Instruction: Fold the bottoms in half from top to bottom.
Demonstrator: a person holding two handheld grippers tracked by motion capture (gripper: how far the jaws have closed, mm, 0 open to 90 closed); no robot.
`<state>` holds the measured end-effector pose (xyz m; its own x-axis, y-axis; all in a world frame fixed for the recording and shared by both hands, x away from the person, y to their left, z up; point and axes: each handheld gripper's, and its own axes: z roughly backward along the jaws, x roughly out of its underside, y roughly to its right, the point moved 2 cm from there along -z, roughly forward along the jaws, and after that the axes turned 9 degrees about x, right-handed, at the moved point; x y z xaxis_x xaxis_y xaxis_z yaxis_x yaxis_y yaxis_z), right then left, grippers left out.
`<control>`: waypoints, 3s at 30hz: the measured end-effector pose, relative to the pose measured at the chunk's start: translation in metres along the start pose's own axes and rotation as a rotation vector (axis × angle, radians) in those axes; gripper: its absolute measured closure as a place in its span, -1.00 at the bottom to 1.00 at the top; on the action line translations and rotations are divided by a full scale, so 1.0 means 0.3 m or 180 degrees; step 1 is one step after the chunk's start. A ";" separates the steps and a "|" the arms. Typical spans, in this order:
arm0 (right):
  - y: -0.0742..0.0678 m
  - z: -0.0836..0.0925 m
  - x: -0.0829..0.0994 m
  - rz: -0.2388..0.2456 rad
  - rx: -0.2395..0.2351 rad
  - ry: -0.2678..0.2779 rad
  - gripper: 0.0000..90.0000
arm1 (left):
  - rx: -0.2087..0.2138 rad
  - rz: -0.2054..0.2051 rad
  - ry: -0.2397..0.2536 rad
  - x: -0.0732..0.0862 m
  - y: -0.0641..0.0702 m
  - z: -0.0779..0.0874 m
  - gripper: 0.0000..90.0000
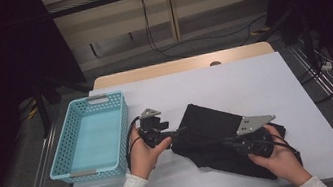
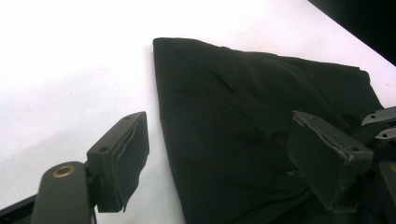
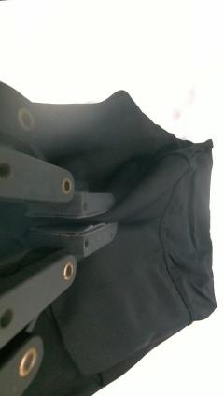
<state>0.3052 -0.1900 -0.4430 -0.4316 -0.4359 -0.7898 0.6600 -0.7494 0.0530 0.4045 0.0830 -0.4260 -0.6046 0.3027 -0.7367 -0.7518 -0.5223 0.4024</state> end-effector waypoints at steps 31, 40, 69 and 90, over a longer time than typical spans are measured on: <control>-0.001 0.087 0.046 -0.0042 -0.0017 -0.0002 0.88 | 0.0042 -0.0029 -0.0064 -0.009 0.006 -0.020 -0.53; 0.012 0.115 0.059 -0.0126 0.0004 0.0050 0.88 | 0.0017 -0.0058 -0.0069 -0.011 0.002 -0.010 -0.56; 0.219 -0.103 0.042 -0.0498 0.0618 -0.0320 0.62 | -0.0047 -0.0071 -0.0137 -0.001 -0.016 -0.011 -0.59; 0.265 -0.164 -0.014 -0.0515 0.0663 -0.0355 0.55 | -0.0086 -0.0061 -0.0177 0.006 -0.026 -0.010 -0.59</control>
<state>0.3898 -0.2233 -0.4656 -0.5937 -0.3458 -0.7266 0.4414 -0.8950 0.0652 0.4100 0.0851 -0.4321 -0.6044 0.3564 -0.7126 -0.7566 -0.5370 0.3732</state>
